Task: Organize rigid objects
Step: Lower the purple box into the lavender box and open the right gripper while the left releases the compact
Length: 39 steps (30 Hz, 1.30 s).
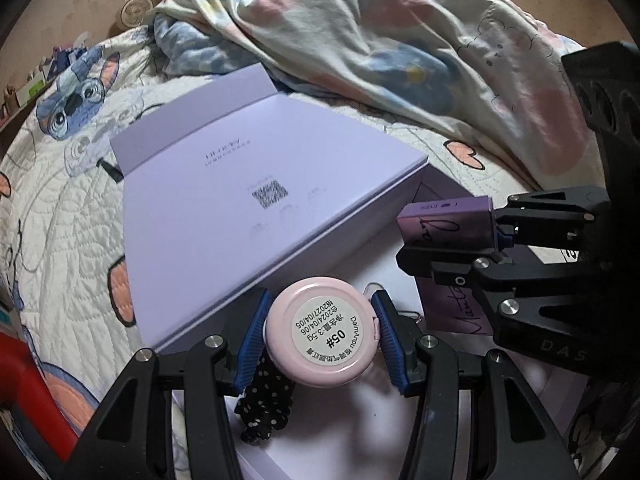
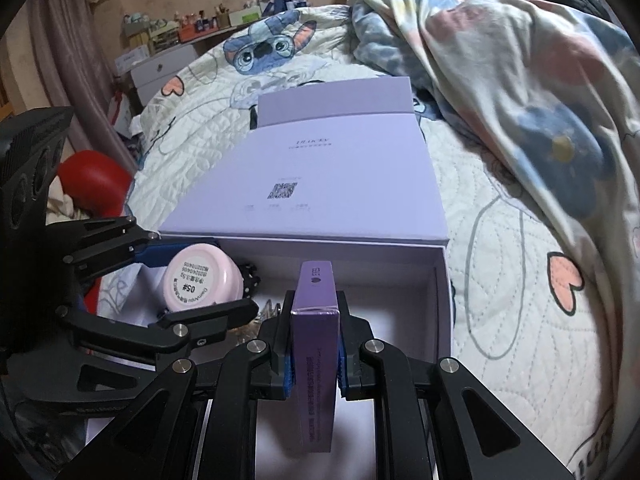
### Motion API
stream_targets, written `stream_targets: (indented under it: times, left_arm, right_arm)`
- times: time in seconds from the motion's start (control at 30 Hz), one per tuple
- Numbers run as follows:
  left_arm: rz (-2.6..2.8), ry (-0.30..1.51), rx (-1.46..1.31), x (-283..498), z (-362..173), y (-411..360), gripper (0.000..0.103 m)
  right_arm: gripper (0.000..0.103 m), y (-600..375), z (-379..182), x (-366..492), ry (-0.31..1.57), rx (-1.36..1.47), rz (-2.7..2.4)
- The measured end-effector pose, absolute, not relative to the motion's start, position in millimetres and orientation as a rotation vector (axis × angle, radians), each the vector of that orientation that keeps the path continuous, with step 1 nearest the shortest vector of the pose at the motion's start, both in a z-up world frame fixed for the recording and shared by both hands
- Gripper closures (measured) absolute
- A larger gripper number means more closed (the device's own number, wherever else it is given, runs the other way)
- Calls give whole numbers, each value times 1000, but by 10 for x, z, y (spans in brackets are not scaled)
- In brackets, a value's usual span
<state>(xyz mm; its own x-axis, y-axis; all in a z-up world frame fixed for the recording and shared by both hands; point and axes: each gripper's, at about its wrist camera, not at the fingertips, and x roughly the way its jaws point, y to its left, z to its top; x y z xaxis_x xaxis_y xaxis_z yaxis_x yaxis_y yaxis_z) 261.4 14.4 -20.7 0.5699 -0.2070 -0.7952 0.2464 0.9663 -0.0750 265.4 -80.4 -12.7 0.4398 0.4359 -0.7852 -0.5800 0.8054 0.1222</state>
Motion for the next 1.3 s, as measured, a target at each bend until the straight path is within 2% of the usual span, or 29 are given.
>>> stream_targets:
  times: [0.57,0.6,0.7,1.0,1.1,1.17,1.3]
  left_arm:
    - [-248,918,54,2540,-251,141,52]
    - [-248,915,53,2535,-244,144,52]
    - [-241,930,43,2540,-239,156,52]
    - [-189,967,62,2527,-217,176,52]
    - [-160,947,83,2489,-159,181,40]
    - [-148,930,87,2462,-108,191,20]
    - [-138,910,82,2401,-2,219,20]
  right_arm:
    - [86,-753,-196,2657,946,-233,601]
    - [85,-755,-191,2654,944,-235,596]
    - [73,-770,-175,2644,945,-236,582]
    - [72,-842,-112,2531,947,-249,555]
    - [72,-872,-75,2488,939,-259,538]
    - [71,-889,-38,2453,933,-265,528]
    - [71,-925,38,2377,920,-267,516]
